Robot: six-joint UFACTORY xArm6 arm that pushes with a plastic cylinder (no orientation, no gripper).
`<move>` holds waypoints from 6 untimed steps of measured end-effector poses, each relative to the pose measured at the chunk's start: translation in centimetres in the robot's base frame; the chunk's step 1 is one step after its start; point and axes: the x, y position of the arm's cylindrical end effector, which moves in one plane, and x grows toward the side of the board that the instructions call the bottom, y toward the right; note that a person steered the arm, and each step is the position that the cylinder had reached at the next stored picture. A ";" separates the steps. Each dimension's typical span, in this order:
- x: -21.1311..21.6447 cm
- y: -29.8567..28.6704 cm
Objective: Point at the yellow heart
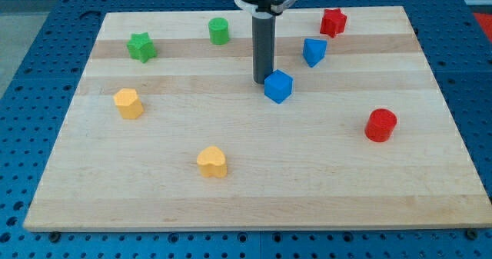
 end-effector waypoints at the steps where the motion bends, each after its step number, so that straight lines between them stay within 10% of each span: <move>1: 1.7 0.3; 6: 15.8 -13.3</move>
